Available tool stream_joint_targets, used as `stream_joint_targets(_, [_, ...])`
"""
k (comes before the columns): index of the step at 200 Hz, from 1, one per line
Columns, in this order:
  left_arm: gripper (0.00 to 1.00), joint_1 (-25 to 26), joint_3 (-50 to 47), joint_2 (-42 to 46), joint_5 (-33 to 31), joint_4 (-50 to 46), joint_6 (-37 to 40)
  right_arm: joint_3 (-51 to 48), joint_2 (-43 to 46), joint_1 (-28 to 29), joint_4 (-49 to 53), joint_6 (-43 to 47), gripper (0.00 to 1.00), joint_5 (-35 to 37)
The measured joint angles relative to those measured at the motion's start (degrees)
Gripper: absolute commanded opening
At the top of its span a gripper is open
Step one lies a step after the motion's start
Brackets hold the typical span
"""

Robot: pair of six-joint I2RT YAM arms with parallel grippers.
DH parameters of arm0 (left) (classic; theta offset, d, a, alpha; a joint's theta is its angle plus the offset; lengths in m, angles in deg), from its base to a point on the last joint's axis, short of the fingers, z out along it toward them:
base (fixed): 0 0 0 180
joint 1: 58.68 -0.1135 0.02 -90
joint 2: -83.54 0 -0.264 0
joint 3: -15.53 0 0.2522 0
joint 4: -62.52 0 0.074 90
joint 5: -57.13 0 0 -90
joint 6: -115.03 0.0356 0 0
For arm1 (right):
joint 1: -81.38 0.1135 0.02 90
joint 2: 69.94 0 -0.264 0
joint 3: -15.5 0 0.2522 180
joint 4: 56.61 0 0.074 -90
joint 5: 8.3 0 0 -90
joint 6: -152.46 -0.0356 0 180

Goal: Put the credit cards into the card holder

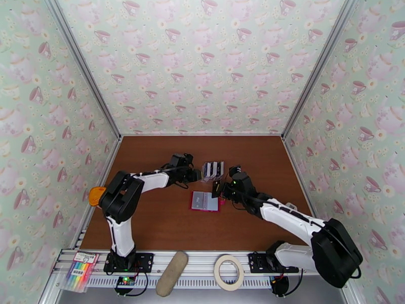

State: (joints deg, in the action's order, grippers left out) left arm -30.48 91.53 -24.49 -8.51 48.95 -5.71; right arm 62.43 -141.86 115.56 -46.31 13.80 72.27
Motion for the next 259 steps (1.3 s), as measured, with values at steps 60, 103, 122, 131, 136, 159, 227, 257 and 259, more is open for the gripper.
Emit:
stream_joint_targets(60, [0.45,2.75,-4.42,8.00,-3.63,-8.50,3.80,-5.42,-3.26,1.14,-14.86,-3.87,0.00,-3.30])
stream_joint_targets(103, [0.44,4.70,-8.79,9.75,-4.87,-13.20,5.03,-8.28,-9.27,1.95,-25.24,-6.45,0.00,-4.81])
stream_joint_targets(122, [0.44,5.18,-9.46,9.75,-4.98,-14.29,5.53,-9.27,-12.31,2.21,-29.46,-7.48,0.00,-5.09])
stream_joint_targets(131, [0.43,5.33,-9.68,9.75,-4.98,-14.64,5.64,-9.60,-13.70,2.23,-31.34,-8.04,0.00,-5.49])
stream_joint_targets(136, [0.43,5.38,-9.77,9.75,-4.98,-14.80,5.73,-9.75,-14.51,2.25,-32.44,-8.22,0.00,-5.70])
stream_joint_targets(159, [0.44,5.42,-10.21,9.86,-4.96,-15.43,5.81,-10.67,-17.75,2.25,-37.27,-9.46,0.00,-6.38])
stream_joint_targets(227, [0.42,5.42,-10.51,10.10,-4.96,-15.87,6.40,-13.05,-20.57,2.25,-43.54,-10.73,0.00,-6.73])
stream_joint_targets(257, [0.40,5.44,-10.88,10.10,-4.96,-15.85,6.40,-13.60,-20.57,2.25,-44.22,-10.73,0.00,-6.73])
stream_joint_targets(259, [0.40,5.46,-10.97,10.10,-4.96,-15.85,6.40,-13.64,-20.57,2.25,-44.30,-10.73,0.00,-6.73])
